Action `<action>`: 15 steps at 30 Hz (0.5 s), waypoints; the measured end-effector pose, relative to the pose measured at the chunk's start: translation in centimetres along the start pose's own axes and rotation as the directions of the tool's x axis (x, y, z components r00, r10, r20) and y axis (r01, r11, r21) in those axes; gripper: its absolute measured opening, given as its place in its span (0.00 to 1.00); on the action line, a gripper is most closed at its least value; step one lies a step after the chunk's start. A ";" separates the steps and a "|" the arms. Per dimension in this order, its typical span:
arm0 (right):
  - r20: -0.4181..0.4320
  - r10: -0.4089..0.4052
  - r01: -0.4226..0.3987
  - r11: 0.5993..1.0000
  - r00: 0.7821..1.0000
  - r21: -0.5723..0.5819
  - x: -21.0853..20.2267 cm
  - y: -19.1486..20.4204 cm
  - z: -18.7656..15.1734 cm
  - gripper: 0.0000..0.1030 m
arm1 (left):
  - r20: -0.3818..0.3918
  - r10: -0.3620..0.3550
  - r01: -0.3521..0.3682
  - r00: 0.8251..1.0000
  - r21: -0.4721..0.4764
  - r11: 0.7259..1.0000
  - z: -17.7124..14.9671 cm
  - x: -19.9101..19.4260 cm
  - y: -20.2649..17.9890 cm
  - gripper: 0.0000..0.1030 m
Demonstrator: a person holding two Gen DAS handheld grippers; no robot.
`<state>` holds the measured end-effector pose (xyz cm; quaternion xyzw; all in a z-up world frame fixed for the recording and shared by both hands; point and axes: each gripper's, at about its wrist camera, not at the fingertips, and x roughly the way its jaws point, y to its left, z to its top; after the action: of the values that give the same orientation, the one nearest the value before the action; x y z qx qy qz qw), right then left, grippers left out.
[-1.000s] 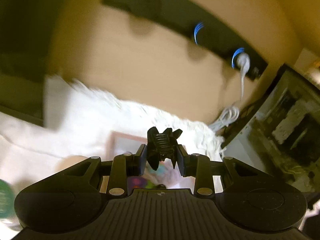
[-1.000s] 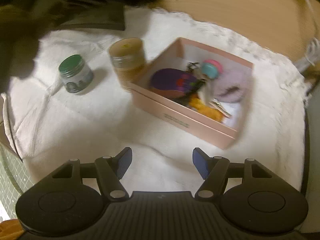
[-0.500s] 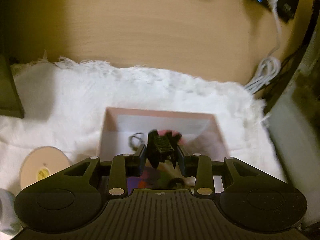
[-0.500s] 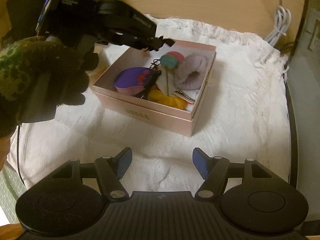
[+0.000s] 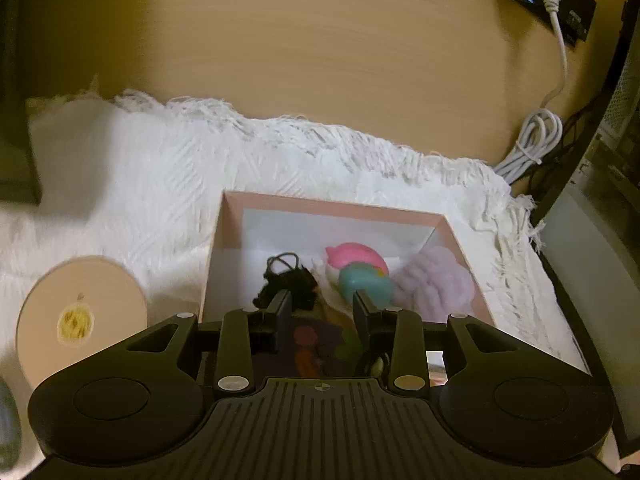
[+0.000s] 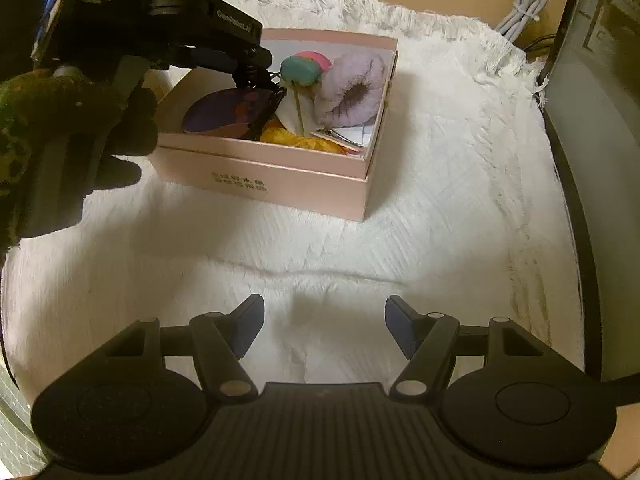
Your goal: Organize soft objects
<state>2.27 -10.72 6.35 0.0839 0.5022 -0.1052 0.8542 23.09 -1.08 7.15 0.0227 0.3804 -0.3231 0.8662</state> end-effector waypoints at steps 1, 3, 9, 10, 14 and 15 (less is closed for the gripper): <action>0.010 0.003 -0.003 1.000 1.000 -0.012 -0.1 -0.1 -0.2 0.65 | 0.008 0.011 -0.011 1.000 -0.010 1.000 -0.3 -0.6 -0.2 0.36; 0.022 0.015 -0.014 0.999 1.000 -0.042 0.0 -0.6 -0.5 0.66 | 0.033 0.027 -0.026 0.999 -0.034 0.999 -1.1 -2.1 -0.5 0.36; 0.070 0.046 -0.039 0.995 0.996 -0.094 0.1 -1.7 -0.2 0.66 | 0.182 0.097 -0.073 0.978 -0.134 0.988 -5.9 -8.4 -2.0 0.36; 0.079 0.057 -0.048 0.993 0.995 -0.109 0.2 -1.9 -0.2 0.66 | 0.197 0.113 -0.081 0.974 -0.161 0.984 -7.2 -9.2 -2.3 0.36; 0.102 0.093 -0.073 0.981 0.990 -0.180 0.7 -2.4 -0.4 0.66 | 0.209 0.225 -0.169 0.952 -0.254 0.952 -13.4 -11.5 -4.1 0.36; 0.106 0.108 -0.086 0.978 0.988 -0.192 0.8 -2.6 -0.5 0.66 | 0.208 0.262 -0.204 0.942 -0.263 0.943 -14.8 -11.9 -4.7 0.36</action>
<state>1.54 -13.14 5.27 0.0214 0.4546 -0.0206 0.8902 4.89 5.91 5.59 -0.0750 0.3034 -0.1702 0.9345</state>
